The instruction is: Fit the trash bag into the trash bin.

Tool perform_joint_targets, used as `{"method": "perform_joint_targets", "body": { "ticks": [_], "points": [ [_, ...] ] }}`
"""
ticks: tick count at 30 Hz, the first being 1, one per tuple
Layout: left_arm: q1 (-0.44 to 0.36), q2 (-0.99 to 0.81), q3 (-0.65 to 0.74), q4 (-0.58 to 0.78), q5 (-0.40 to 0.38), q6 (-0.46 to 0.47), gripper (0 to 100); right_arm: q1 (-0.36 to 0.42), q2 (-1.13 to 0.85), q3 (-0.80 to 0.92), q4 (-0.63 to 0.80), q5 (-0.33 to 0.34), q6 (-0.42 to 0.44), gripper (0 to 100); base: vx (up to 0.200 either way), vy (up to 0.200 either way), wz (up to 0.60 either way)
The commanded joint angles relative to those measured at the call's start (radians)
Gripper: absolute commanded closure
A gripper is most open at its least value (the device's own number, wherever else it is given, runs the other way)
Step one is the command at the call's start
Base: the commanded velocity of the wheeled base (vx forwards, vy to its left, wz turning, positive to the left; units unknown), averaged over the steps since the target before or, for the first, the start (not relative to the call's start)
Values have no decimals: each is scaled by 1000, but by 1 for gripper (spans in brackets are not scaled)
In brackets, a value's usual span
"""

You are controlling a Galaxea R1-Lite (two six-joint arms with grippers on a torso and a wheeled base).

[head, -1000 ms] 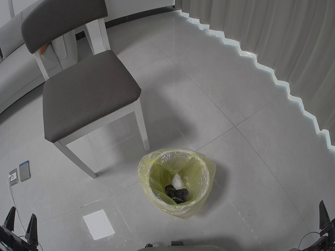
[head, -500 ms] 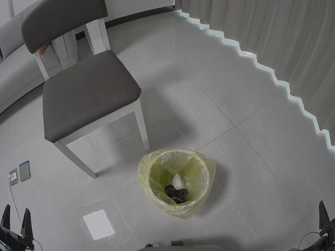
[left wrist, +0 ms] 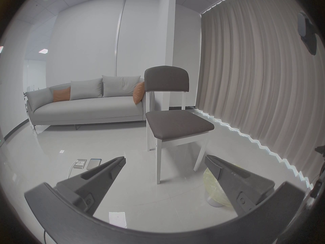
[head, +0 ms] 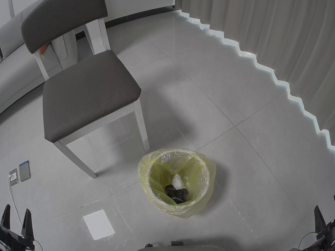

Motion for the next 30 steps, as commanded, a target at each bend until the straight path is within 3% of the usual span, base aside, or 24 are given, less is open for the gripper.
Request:
{"method": "perform_joint_targets", "body": {
  "ticks": [1, 10, 22, 30],
  "points": [
    [0, -11, 10, 1, -16, 21, 0, 0, -13, 16, 2, 15, -12, 0, 0, 0, 0],
    [-2, -11, 18, 33, -191, 133, 0, 0, -13, 16, 0, 5, -1, 0, 0, 0, 0],
    [-2, -11, 18, 30, -160, 88, 0, 0, -13, 17, -1, -14, 23, 0, 0, 0, 0],
    [0, -11, 18, 29, -164, 131, 0, 0, -13, 16, 0, -10, 8, 0, 0, 0, 0]
  ]
}}
